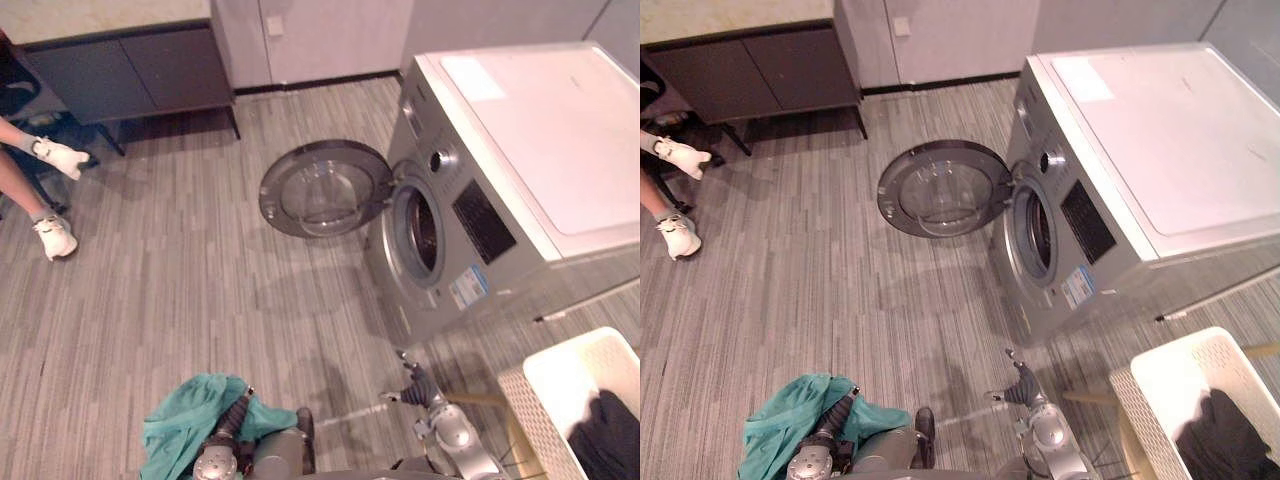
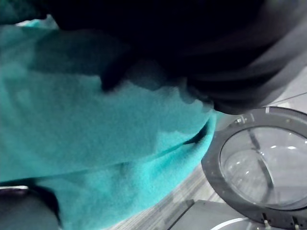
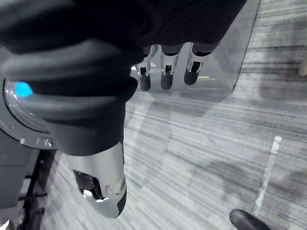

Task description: Pick up the laundry basket with both hands and put the clothes into the washing machine.

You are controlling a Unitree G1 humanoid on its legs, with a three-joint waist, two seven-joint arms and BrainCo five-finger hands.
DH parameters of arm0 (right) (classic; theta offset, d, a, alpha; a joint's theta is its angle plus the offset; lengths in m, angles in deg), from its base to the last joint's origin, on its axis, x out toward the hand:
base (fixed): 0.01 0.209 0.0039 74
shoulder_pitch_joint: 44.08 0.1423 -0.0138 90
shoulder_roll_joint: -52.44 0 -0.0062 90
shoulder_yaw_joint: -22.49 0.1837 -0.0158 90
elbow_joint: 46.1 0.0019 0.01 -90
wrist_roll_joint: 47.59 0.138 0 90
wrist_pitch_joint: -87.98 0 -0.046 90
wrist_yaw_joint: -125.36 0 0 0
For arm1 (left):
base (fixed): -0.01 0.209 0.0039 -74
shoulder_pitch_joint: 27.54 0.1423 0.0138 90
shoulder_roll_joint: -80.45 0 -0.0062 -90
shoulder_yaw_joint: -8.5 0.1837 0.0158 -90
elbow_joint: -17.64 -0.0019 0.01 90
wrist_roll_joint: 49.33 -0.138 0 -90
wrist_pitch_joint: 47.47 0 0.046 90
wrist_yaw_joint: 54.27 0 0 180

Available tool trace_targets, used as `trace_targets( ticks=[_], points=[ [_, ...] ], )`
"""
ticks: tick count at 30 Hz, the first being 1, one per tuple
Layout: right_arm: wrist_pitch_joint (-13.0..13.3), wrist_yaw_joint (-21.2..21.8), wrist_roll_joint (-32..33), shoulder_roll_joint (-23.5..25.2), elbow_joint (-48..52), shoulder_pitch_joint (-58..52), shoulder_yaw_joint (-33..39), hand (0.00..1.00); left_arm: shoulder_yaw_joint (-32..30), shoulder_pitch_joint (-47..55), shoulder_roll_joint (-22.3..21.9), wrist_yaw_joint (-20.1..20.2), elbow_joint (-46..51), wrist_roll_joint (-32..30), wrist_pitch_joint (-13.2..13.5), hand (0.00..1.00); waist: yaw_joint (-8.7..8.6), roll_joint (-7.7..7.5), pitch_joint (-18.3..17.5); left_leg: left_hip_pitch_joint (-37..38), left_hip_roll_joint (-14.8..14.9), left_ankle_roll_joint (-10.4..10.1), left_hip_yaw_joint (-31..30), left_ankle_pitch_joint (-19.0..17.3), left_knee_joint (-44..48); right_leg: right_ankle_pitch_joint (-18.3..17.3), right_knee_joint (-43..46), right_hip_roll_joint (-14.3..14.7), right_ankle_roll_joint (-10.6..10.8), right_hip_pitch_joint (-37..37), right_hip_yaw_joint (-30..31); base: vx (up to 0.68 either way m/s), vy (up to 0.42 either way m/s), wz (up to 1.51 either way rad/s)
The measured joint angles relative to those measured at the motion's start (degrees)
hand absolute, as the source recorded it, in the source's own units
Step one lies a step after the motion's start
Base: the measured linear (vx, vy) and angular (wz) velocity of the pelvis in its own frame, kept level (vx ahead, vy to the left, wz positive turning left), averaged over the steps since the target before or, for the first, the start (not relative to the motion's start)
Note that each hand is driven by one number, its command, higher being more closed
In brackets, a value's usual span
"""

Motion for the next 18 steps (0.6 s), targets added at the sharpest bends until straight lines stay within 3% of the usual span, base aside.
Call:
trace_targets(
  ticks=[2,3,4,6,7,8,9,10,11,13,16,18],
  points=[
    [-0.1,-0.1,0.0,-0.1,-1.6,0.7,0.0,0.0,0.8,-2.6,-0.4,0.1,-2.1,-0.1,-0.1,1.0,0.01,0.17,0.8,2.1,0.8,-1.1,-0.8,-0.9,-0.6,2.4,-11.2,2.5,0.2,-4.2,-1.8,0.27,-0.045,0.27],
    [-0.3,-0.1,0.2,0.1,-1.7,0.6,0.1,0.0,1.8,-3.5,-0.4,0.1,-2.2,-0.2,-0.1,1.0,-0.07,0.12,0.9,2.9,1.0,-2.4,-1.6,-1.6,-0.7,5.8,-18.9,3.6,0.1,-5.2,-2.7,0.26,-0.067,0.35],
    [-0.4,-0.1,0.2,0.2,-1.7,0.7,0.1,0.0,2.3,-3.9,-0.4,0.1,-2.2,-0.2,0.0,1.0,-0.17,-0.04,1.0,3.5,1.0,-3.0,-2.1,-2.2,-0.7,7.4,-21.6,4.0,0.1,-5.5,-2.7,0.35,-0.123,0.51],
    [-0.6,0.0,0.2,0.1,-1.5,0.6,0.1,0.0,3.4,-3.9,-0.9,1.1,-2.1,-1.0,0.0,1.0,-2.04,0.18,0.7,6.6,2.1,-5.5,-4.9,-4.8,-0.6,13.7,-22.2,4.7,-2.8,-4.2,-2.0,0.55,-0.245,0.74],
    [-0.6,-0.1,0.2,0.1,-1.4,0.8,0.2,0.0,4.1,-4.0,-0.9,1.2,-2.1,-1.4,0.1,1.0,-2.45,0.17,0.1,6.5,2.7,-6.4,-5.1,-5.3,1.0,14.0,-21.4,5.1,-3.1,-4.1,-2.4,0.61,-0.285,0.69],
    [-0.7,-0.1,0.2,0.1,-1.1,1.3,0.2,0.0,5.1,-4.7,-0.9,1.3,-2.2,-1.7,0.1,1.0,-2.68,0.76,0.6,2.6,4.3,-7.6,-4.1,-5.7,9.8,13.7,-20.7,5.9,-4.4,-3.3,-3.1,0.51,-0.26,0.3],
    [-0.8,-0.1,0.2,-0.1,-1.0,1.6,0.2,0.0,6.2,-5.0,-1.6,1.4,-2.2,-2.1,0.0,1.0,-2.49,2.03,1.4,-2.4,7.0,-10.7,-2.2,-4.2,22.9,13.0,-22.0,8.0,-5.7,-0.8,-3.4,0.49,-0.261,0.05],
    [-0.8,-0.1,0.2,-0.2,-1.0,1.7,0.1,0.0,6.3,-4.9,-2.0,1.4,-2.2,-2.4,0.0,1.0,-2.15,2.83,1.7,-4.7,8.9,-12.8,-1.5,-2.2,29.8,12.5,-22.7,9.5,-6.4,0.8,-3.2,0.51,-0.235,-0.62],
    [-0.9,-0.3,0.7,-0.3,-1.0,1.8,-0.1,0.0,6.9,-4.8,-2.7,1.8,-2.2,-2.4,-0.1,1.0,-0.91,3.69,2.0,-7.9,12.4,-12.5,-0.3,-0.2,40.2,11.8,-24.2,12.3,-7.5,3.9,-1.7,0.5,-0.18,-1.01],
    [-0.9,-1.2,1.1,0.1,-1.0,2.4,0.0,0.0,7.6,-5.6,-3.1,2.4,-2.2,-2.4,-0.1,1.0,-0.43,2.77,2.5,-10.2,13.7,-10.1,1.4,-1.7,46.5,11.3,-27.0,14.3,-8.1,8.4,1.6,0.48,-0.144,-1.01],
    [-0.9,-2.2,1.2,-0.3,-1.1,2.9,0.5,0.0,8.8,-8.5,-4.2,2.3,-1.4,-2.5,0.0,1.0,0.02,1.6,3.2,-12.9,13.1,-8.5,2.2,-2.7,39.1,11.4,-30.3,14.9,-8.0,12.8,6.7,0.38,-0.033,-0.85],
    [-1.1,-2.3,1.2,0.3,-1.2,3.6,0.6,0.0,8.9,-9.5,-4.8,2.3,-1.4,-2.5,0.1,1.0,0.24,1.41,3.3,-13.9,10.5,-8.0,-2.3,-3.1,30.1,11.4,-30.5,15.4,-8.0,13.4,11.2,0.32,0.124,-1.2]
  ],
)
